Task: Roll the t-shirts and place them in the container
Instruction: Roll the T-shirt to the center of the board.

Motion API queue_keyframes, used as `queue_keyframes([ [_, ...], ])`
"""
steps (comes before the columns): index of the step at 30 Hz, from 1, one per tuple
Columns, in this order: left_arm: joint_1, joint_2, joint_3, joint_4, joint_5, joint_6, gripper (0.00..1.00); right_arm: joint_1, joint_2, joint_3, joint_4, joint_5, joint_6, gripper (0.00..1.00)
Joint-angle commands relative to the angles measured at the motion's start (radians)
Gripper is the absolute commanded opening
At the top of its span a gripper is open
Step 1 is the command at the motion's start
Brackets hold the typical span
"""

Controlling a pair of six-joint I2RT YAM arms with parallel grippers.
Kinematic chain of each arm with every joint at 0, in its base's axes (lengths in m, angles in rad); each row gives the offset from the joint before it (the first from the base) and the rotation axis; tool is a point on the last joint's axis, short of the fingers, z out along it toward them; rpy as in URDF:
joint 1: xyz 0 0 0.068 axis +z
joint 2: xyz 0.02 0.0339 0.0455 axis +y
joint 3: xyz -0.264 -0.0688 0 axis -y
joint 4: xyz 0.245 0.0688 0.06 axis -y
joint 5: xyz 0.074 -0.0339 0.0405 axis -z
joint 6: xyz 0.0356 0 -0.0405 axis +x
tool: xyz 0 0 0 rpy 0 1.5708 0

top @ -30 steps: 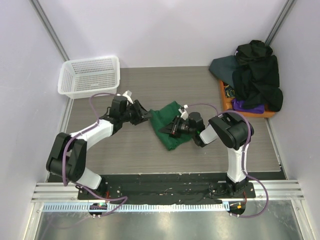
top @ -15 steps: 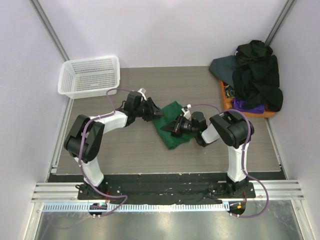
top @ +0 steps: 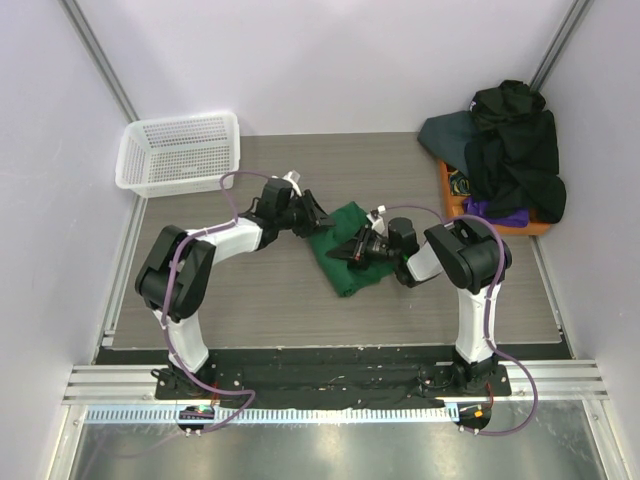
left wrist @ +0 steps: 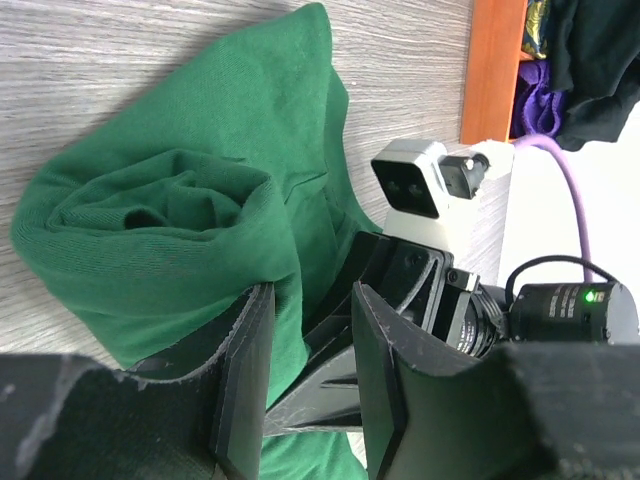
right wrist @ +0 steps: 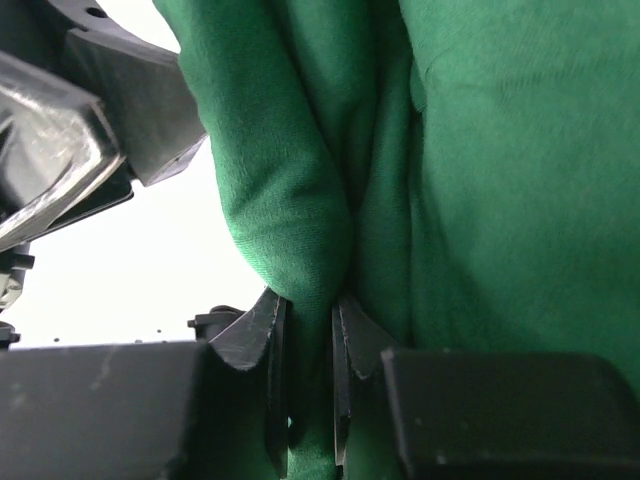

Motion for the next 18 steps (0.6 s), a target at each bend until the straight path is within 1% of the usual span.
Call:
queue_keyframes([
  [1, -0.015, -0.01, 0.042, 0.056, -0.013, -0.004, 0.4, -0.003, -0.03, 0.049, -0.132, -0.037, -0.086, 0.01],
  [7, -0.039, -0.007, 0.052, 0.077, -0.012, -0.009, 0.41, -0.008, 0.007, 0.049, -0.109, -0.043, -0.085, 0.01],
  [11, -0.039, 0.04, 0.074, 0.091, -0.018, -0.009, 0.4, -0.018, -0.001, 0.049, -0.156, -0.031, -0.129, 0.01],
  [12, -0.039, 0.046, 0.074, 0.091, -0.029, -0.008, 0.4, -0.021, -0.012, 0.05, -0.188, -0.025, -0.141, 0.01],
  [16, -0.039, 0.062, 0.063, 0.053, -0.154, 0.006, 0.39, -0.023, -0.035, 0.059, -0.273, 0.001, -0.198, 0.01],
  [17, -0.039, 0.063, 0.055, 0.054, -0.167, 0.008, 0.39, -0.023, -0.038, 0.061, -0.282, 0.006, -0.206, 0.01],
  [18, -0.039, 0.069, 0.033, 0.097, -0.171, 0.006, 0.38, -0.023, -0.039, 0.062, -0.29, 0.008, -0.21, 0.01],
])
